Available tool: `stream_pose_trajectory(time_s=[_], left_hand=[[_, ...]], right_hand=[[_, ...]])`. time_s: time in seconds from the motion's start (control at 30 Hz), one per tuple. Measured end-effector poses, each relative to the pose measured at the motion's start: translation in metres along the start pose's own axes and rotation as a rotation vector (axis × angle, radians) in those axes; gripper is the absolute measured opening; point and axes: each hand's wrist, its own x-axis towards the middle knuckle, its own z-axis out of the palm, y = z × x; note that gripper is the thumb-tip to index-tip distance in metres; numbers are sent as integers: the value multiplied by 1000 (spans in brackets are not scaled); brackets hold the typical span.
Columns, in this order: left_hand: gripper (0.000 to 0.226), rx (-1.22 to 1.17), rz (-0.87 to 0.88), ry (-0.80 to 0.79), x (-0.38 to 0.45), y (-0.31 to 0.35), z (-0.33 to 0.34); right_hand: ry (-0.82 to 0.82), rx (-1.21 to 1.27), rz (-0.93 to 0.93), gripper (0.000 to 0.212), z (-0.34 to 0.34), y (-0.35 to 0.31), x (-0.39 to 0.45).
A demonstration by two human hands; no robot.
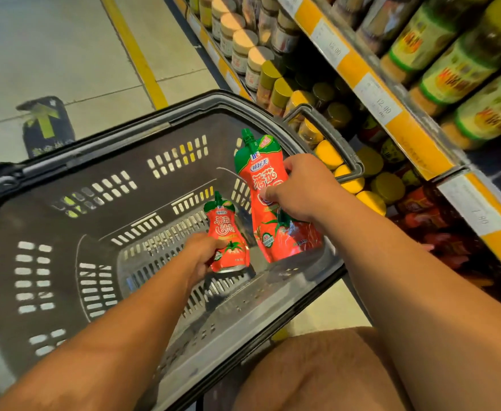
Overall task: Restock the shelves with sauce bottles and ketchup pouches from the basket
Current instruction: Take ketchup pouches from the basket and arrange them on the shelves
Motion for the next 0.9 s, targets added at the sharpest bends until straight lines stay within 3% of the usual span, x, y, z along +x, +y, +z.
stream_pose_trajectory(time_s=[0.33, 0.6, 0.77, 0.9], left_hand=[[38, -161, 231, -224, -131, 25, -42], [47, -201, 462, -287, -238, 54, -62], [28, -221, 551, -337, -285, 74, -67], [32, -195, 600, -377, -311, 82, -57]], right_hand=[[116, 237, -78, 36, -29, -11, -62], [366, 528, -140, 38, -30, -22, -116], [519, 755, -124, 28, -23, -9, -154], [633, 901, -141, 23, -20, 4, -185]])
